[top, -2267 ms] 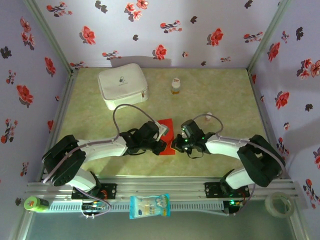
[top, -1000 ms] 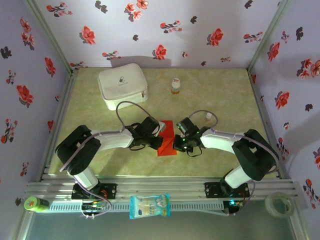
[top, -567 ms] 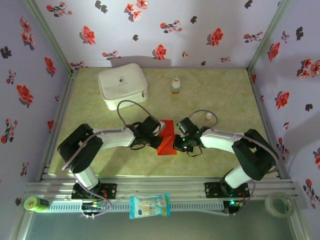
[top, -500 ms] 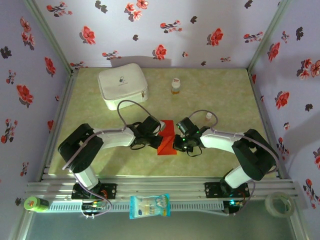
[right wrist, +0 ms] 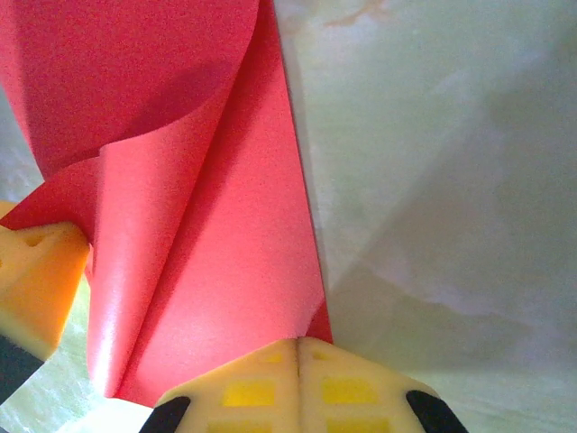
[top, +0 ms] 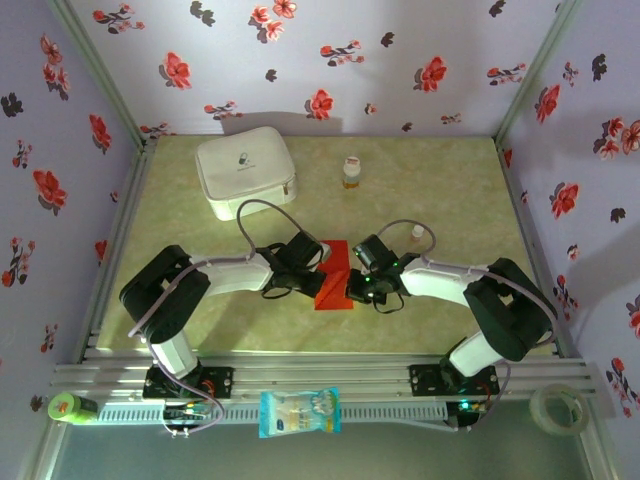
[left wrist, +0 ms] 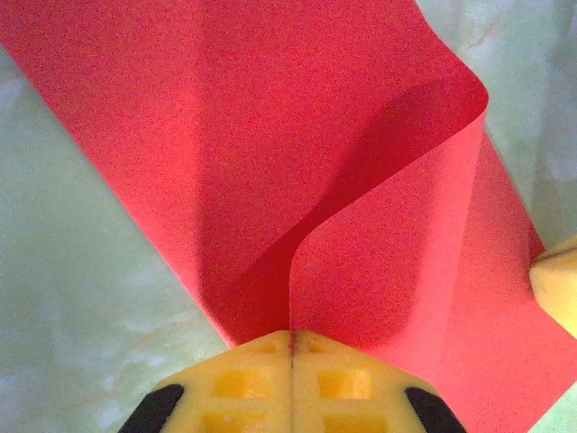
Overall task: Fold a paper plane with a square sheet of paper (pick it up from the middle)
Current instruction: Fold the triangle a second time at the center of the table.
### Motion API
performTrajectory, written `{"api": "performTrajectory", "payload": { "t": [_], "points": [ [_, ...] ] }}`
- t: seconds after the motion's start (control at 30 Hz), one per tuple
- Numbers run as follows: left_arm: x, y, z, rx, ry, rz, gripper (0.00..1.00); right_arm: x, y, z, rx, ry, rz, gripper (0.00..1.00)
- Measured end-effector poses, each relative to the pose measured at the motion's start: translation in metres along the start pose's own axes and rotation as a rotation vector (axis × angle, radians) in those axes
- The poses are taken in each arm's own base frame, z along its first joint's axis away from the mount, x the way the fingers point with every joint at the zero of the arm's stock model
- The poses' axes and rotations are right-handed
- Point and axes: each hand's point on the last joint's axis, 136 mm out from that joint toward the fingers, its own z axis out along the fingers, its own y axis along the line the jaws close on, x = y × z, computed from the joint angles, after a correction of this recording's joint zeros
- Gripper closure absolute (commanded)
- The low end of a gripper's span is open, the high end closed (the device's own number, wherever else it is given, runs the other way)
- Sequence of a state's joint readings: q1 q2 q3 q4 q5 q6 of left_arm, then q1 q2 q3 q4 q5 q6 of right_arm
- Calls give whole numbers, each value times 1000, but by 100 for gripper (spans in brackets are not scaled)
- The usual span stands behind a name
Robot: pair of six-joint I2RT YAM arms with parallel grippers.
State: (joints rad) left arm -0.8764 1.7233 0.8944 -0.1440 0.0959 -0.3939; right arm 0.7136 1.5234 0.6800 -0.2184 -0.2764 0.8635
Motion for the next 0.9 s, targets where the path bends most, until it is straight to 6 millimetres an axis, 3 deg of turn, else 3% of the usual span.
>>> {"api": "performTrajectory", "payload": {
  "t": [0.2, 0.43, 0.73, 0.9],
  "points": [
    [0, 0, 0, 1, 1, 0, 99, -2, 9, -2, -41, -7, -3, 91],
    [0, 0, 0, 1, 2, -2, 99, -1, 33, -9, -145, -10, -31, 93],
    [1, 0, 0, 1, 3, -26, 100, 9, 11, 5, -71, 31, 3, 97],
    [0, 0, -1, 0, 2, -32, 99, 7, 10, 5, -65, 23, 1, 97]
  ]
}}
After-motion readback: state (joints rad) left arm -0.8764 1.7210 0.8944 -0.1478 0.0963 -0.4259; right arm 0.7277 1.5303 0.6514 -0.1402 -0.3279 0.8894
